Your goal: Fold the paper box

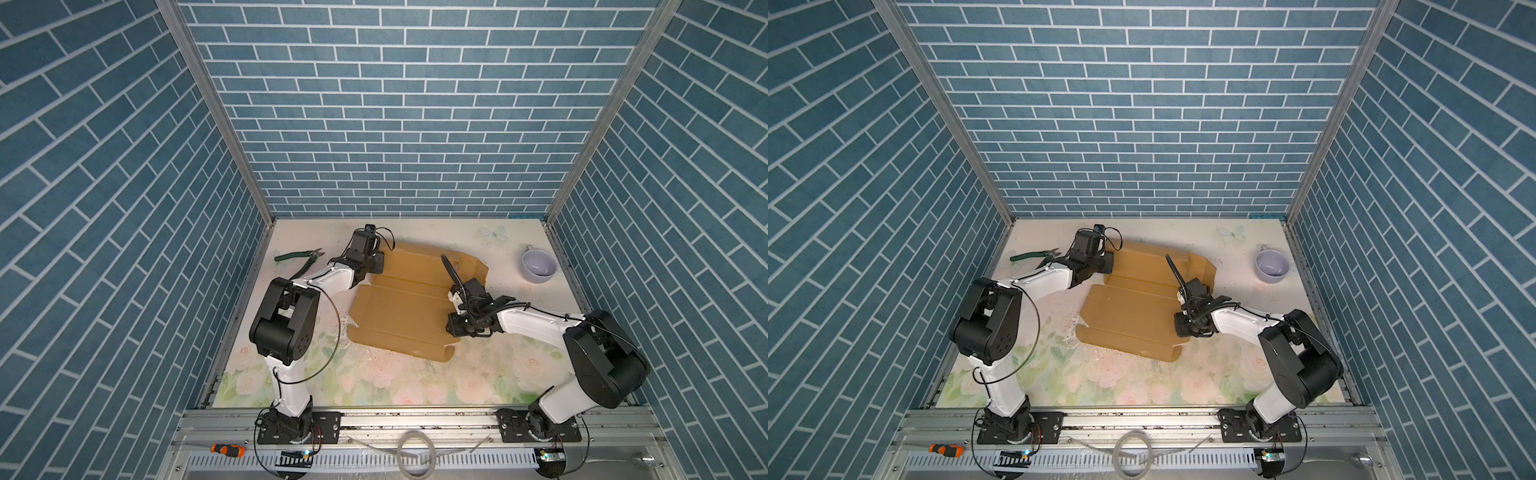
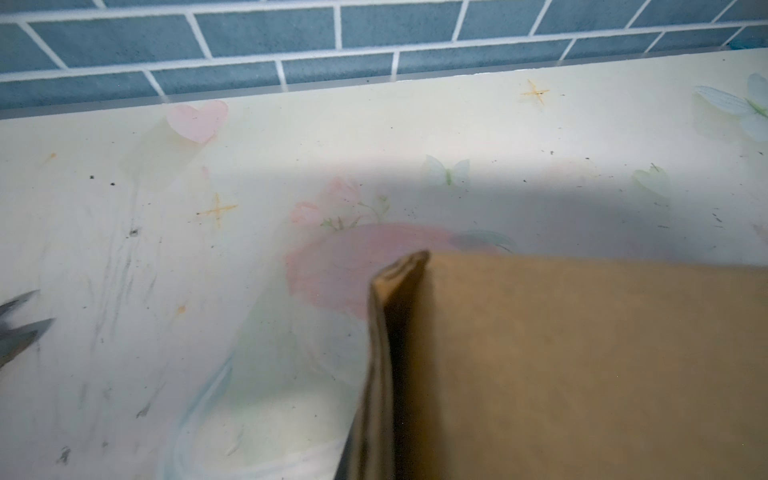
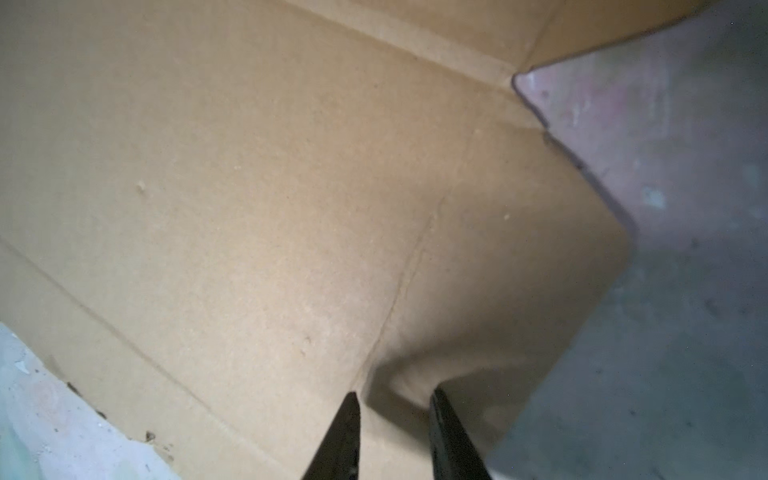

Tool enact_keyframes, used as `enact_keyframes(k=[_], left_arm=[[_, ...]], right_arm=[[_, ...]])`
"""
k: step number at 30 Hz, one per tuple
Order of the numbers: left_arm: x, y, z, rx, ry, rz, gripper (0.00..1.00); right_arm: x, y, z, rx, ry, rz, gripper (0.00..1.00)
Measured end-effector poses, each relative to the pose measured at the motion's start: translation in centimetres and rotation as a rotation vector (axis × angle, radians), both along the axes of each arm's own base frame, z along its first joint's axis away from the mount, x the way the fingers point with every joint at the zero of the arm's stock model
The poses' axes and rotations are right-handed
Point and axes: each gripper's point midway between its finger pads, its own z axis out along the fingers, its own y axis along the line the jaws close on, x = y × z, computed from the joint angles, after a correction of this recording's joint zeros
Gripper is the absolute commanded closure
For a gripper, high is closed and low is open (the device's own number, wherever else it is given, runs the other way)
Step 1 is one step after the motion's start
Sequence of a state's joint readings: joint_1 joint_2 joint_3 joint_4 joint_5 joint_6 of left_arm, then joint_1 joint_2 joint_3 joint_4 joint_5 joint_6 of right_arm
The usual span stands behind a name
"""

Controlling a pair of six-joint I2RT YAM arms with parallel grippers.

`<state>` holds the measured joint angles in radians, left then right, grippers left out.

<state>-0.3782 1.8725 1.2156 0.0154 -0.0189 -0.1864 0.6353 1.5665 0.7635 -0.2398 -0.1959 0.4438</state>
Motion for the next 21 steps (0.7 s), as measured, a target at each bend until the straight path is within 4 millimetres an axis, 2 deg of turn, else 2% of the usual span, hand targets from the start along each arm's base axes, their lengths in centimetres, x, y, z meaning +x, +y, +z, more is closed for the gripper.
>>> enact_keyframes(k=[4, 7, 9, 12, 15, 16, 18, 21], left_arm=[[0.0, 0.1, 0.0, 0.004, 0.001, 0.002, 1.0], [0.0, 0.0, -0.1, 0.008, 0.0, -0.001, 1.0], [-0.1, 0.0, -0.1, 0.011, 0.0, -0.002, 1.0], [-0.1, 0.1, -0.1, 0.016, -0.001, -0.005, 1.0], [-0.1, 0.1, -0.1, 0.02, -0.002, -0.006, 1.0], [-0.1, 0.1, -0.1, 0.02, -0.003, -0.006, 1.0], [-0.1, 0.1, -0.1, 0.021, -0.003, -0.007, 1.0], [-0.1, 0.1, -0.1, 0.02, -0.003, -0.007, 1.0]], right_arm=[[0.0, 0.1, 0.6, 0.014, -0.016, 0.0, 0.6], [-0.3, -0.6, 2.2, 0.018, -0.029, -0.002, 0.51], [0.0, -1.1, 4.3, 0.033, -0.055, -0.009, 0.47], [1.8, -2.3, 8.9, 0.085, -0.131, -0.052, 0.4], [3.4, -4.5, 12.9, 0.109, -0.217, -0.1, 0.28], [3.7, -5.4, 13.7, 0.104, -0.24, -0.116, 0.24], [4.2, -7.2, 14.5, 0.079, -0.269, -0.152, 0.19], [4.4, -8.7, 13.7, 0.021, -0.258, -0.161, 0.13]])
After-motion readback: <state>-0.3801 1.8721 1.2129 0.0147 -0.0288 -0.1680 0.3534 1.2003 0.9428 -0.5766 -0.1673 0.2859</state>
